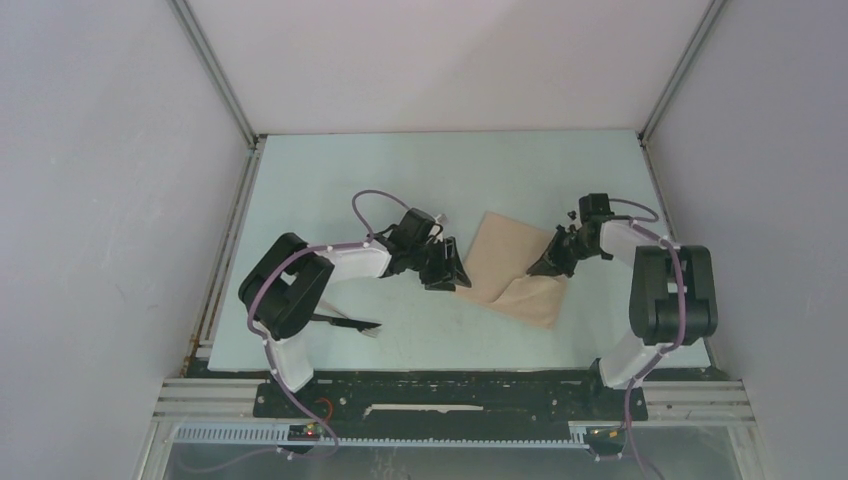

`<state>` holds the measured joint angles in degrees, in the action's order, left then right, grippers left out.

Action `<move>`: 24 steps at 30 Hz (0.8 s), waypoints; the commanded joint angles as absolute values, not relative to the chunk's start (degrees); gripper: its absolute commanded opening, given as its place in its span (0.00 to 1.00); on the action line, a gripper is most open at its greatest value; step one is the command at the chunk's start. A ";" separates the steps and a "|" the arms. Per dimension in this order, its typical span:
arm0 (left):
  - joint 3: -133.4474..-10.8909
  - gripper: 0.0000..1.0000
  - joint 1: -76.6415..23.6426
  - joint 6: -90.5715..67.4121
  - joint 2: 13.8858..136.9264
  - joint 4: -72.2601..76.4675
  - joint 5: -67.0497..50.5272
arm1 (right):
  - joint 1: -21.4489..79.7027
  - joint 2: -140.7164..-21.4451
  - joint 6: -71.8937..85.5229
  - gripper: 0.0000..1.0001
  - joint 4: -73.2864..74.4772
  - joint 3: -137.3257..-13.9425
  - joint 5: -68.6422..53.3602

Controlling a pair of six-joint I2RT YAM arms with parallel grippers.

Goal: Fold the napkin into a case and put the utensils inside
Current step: Fold the top corner of the square-folded napkin at the center of the board.

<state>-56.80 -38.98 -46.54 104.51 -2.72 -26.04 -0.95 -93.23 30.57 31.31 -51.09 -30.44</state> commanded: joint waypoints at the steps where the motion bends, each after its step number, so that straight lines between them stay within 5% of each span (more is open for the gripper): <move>1: -56.99 0.58 -38.90 -46.80 100.74 -3.70 -25.41 | 2.50 -98.53 27.72 0.00 28.77 -56.70 -34.12; 3: -57.48 0.56 -38.84 -46.40 101.26 -3.81 -25.26 | 3.45 -101.82 27.62 0.00 28.23 -58.79 -35.09; 11: -57.49 0.20 -38.92 -45.97 105.65 -3.89 -24.27 | 5.04 -108.99 27.92 0.00 26.91 -67.32 -37.00; 24: -55.84 0.12 -38.79 -45.44 106.96 -4.00 -22.74 | 5.78 -116.30 30.79 0.00 21.76 -76.81 -39.51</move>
<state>-56.80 -38.98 -46.48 106.34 -4.19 -24.08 5.30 -114.85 30.13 24.53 -73.63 -37.65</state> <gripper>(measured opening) 0.122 0.008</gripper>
